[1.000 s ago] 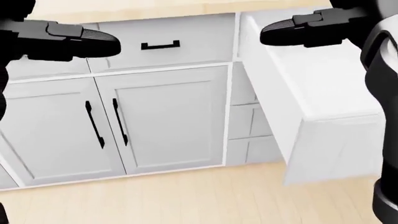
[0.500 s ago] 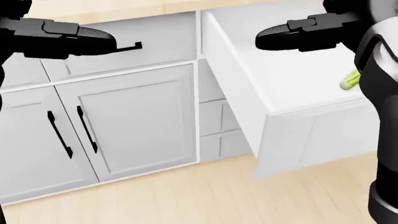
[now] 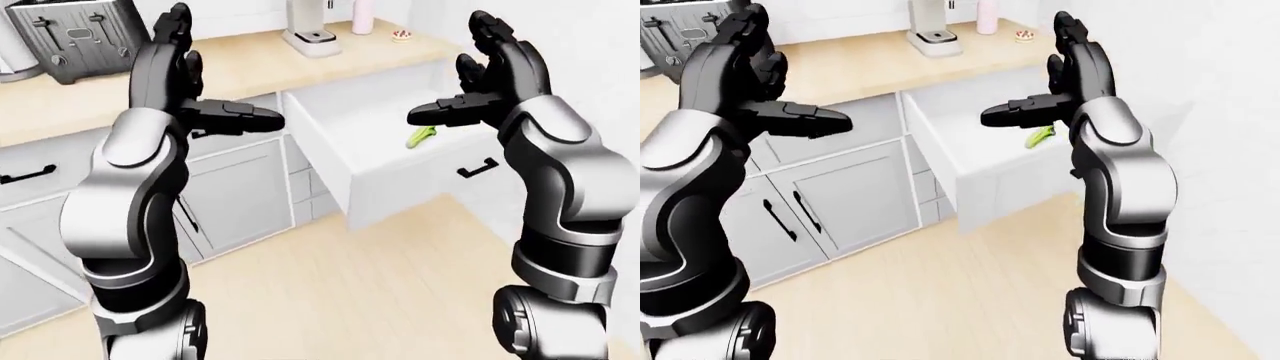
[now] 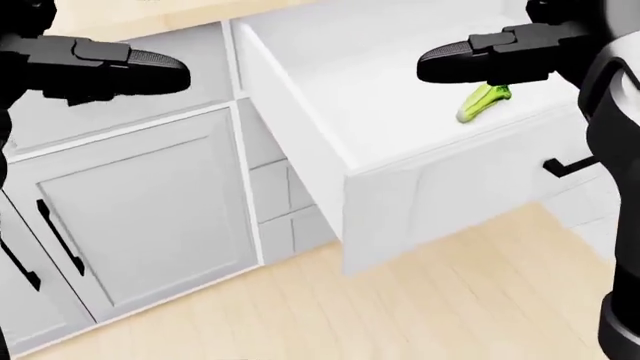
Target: Close the right drawer.
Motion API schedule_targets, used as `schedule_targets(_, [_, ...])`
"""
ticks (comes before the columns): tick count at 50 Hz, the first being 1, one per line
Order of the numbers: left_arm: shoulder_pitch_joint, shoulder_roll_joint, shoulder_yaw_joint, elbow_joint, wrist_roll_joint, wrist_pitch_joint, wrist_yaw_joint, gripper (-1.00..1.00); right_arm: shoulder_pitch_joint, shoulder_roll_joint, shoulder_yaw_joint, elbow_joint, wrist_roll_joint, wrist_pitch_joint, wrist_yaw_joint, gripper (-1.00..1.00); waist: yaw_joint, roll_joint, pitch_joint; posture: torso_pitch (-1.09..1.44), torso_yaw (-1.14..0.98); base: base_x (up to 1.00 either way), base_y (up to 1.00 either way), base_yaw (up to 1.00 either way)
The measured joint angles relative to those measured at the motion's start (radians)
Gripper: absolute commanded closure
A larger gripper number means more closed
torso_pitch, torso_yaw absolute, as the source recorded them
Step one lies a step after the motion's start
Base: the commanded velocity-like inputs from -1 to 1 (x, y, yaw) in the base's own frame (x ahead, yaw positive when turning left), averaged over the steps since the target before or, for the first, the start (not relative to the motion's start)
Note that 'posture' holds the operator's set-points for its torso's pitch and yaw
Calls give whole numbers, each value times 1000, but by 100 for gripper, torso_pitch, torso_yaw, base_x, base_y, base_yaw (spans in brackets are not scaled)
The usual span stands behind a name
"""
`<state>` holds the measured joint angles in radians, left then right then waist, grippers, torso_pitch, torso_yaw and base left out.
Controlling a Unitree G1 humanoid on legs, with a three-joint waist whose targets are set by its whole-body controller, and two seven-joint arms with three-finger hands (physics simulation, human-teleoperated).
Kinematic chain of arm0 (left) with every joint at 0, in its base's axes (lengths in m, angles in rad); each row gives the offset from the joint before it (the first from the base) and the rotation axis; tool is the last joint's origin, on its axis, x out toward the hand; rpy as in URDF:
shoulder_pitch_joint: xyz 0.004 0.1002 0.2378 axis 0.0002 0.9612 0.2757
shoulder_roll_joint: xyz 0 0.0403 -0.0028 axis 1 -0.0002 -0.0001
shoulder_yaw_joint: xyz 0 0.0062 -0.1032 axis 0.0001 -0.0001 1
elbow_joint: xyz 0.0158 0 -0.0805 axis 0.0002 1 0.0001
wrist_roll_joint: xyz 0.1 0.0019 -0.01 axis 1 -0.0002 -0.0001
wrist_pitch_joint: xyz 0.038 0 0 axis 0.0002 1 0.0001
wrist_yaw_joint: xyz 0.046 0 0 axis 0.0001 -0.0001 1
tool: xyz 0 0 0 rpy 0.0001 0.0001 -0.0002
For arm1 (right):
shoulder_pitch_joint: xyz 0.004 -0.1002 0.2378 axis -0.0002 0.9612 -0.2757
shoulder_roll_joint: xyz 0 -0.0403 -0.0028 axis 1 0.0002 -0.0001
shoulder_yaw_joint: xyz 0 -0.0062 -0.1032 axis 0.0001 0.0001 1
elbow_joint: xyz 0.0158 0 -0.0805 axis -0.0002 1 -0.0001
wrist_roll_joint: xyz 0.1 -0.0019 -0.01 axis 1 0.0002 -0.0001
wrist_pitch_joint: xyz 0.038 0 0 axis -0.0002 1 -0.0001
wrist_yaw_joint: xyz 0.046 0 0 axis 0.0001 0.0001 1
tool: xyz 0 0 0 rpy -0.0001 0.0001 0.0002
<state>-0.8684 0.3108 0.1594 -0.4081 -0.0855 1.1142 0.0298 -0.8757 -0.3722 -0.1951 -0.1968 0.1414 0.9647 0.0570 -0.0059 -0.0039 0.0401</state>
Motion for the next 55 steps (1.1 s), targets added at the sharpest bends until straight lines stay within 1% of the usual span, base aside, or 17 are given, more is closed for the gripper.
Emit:
schedule_targets(4, [-12, 5, 6, -8, 5, -6, 4, -100, -14, 1, 7, 9, 4, -3, 5, -100, 3, 46, 9, 0, 0, 0, 0, -29])
schedule_targets(6, [-16, 9, 9, -10, 5, -6, 4, -100, -28, 0, 10, 11, 5, 1, 6, -100, 4, 86, 1, 0, 0, 0, 0, -29])
schedule_targets(7, [-11, 12, 13, -10, 6, -6, 4, -100, -27, 7, 14, 5, 5, 0, 5, -100, 12, 75, 2, 0, 0, 0, 0, -28])
schedule_targets(10, [-1, 14, 25, -1, 13, 5, 10, -100, -22, 13, 33, 10, 13, 3, 14, -100, 13, 74, 0, 0, 0, 0, 0, -29])
schedule_targets(12, [-9, 15, 24, 0, 15, 8, 12, -100, -23, 12, 32, 10, 14, 9, 17, -100, 7, 58, -5, 0, 0, 0, 0, -29])
schedule_targets(17, [-18, 15, 21, 0, 11, 1, 11, -100, -34, 9, 22, 2, 7, -1, 15, -100, 10, -1, -4, 0, 0, 0, 0, -29])
schedule_targets(20, [-16, 14, 21, 0, 11, -5, 12, -100, -31, 9, 21, -2, 7, -8, 15, -100, 13, -53, -12, 0, 0, 0, 0, -29])
schedule_targets(26, [-9, 5, -3, 3, -8, 8, 1, -100, -4, 5, -1, 18, -7, 3, 5, -100, -6, -20, -6, 0, 0, 0, 0, -29])
schedule_targets(32, [-27, 13, 6, -8, -1, 2, 2, -100, -13, 7, 11, 3, -1, -4, 8, -100, 3, 47, 7, 0, 0, 0, 0, -29])
schedule_targets(34, [-25, 16, 9, -10, 1, -1, 2, -100, -19, 8, 14, 6, 0, -7, 10, -100, 4, 86, -1, 0, 0, 0, 0, -29])
schedule_targets(36, [-12, 19, 19, -6, 4, 4, 4, -100, -7, 19, 24, 1, 2, -8, 12, -100, 17, 72, 1, 0, 0, 0, 0, -29])
schedule_targets(40, [-18, 21, 24, -5, 12, 21, 10, -100, -11, 18, 31, 9, 11, 9, 20, -100, 7, 53, -2, 0, 0, 0, 0, -29])
schedule_targets(45, [-20, 21, 20, -14, 9, 12, 7, -100, -22, 14, 20, -7, 6, -1, 16, -100, 10, -3, -3, 0, 0, 0, 0, -29])
schedule_targets(48, [-26, 19, 20, -14, 10, 13, 8, -100, -24, 10, 19, -11, 7, -3, 16, -100, 10, -54, -13, 0, 0, 0, 0, -29])
schedule_targets(49, [-22, 10, 14, -16, 9, 13, 8, -100, -11, 8, 13, -16, 5, -9, 15, -100, 3, -42, -11, 0, 0, 0, 0, -29])
schedule_targets(52, [-16, 5, -6, -16, -2, 21, 0, -100, 27, 14, 3, -5, -6, -15, 9, -100, -5, -32, -6, 0, 0, 0, 0, -29])
schedule_targets(55, [-23, 10, 1, -14, -4, 25, -2, -100, 6, 14, 13, 19, -10, -2, 9, -100, 0, 0, 1, 0, 0, 0, 0, -29])
